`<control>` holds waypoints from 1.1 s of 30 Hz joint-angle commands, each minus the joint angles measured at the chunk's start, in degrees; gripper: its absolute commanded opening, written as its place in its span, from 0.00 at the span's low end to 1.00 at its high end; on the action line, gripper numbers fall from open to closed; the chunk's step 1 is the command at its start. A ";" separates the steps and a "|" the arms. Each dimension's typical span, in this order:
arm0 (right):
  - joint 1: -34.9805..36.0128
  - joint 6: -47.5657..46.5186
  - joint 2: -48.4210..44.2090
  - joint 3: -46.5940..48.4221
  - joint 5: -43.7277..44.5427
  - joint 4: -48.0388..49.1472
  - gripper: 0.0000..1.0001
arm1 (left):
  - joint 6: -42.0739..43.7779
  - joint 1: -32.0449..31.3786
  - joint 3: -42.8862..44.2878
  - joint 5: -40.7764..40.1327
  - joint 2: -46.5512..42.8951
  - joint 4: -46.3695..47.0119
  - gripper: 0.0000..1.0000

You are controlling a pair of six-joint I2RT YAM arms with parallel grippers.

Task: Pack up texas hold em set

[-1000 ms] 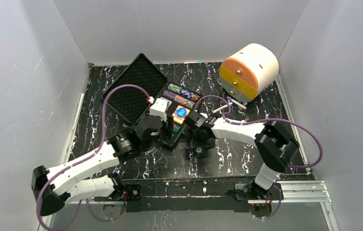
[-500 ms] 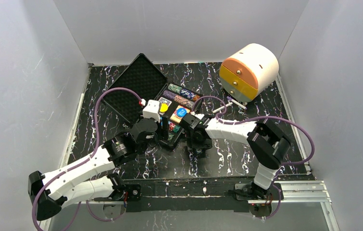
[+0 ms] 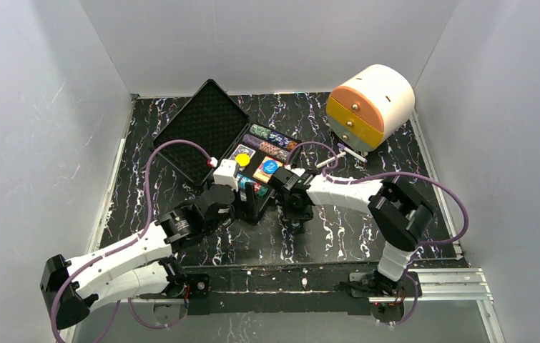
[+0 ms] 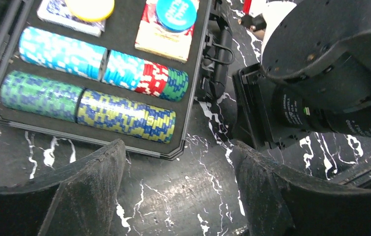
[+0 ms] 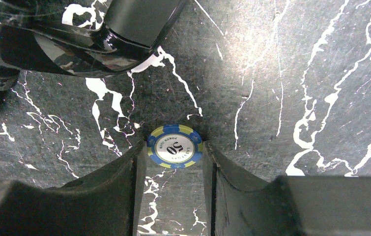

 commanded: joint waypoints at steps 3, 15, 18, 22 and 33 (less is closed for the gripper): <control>-0.46 1.03 -2.03 -1.95 2.67 1.35 0.40 | -6.54 0.18 -5.26 7.79 -1.78 5.77 0.82; -0.45 5.64 -12.01 -2.45 -2.53 5.09 0.41 | -17.81 -0.30 -19.99 19.22 2.71 32.85 0.98; -0.59 7.70 -14.32 -3.16 -5.40 7.56 0.41 | -19.62 -0.40 -20.32 19.56 5.66 35.69 0.98; -1.07 11.64 -16.51 -3.66 -10.05 9.35 0.41 | -26.29 -0.49 -22.54 18.47 7.95 44.40 0.94; -2.95 15.79 -20.86 -4.94 -17.77 13.72 0.42 | -31.45 -1.49 -20.63 10.01 11.90 48.10 0.59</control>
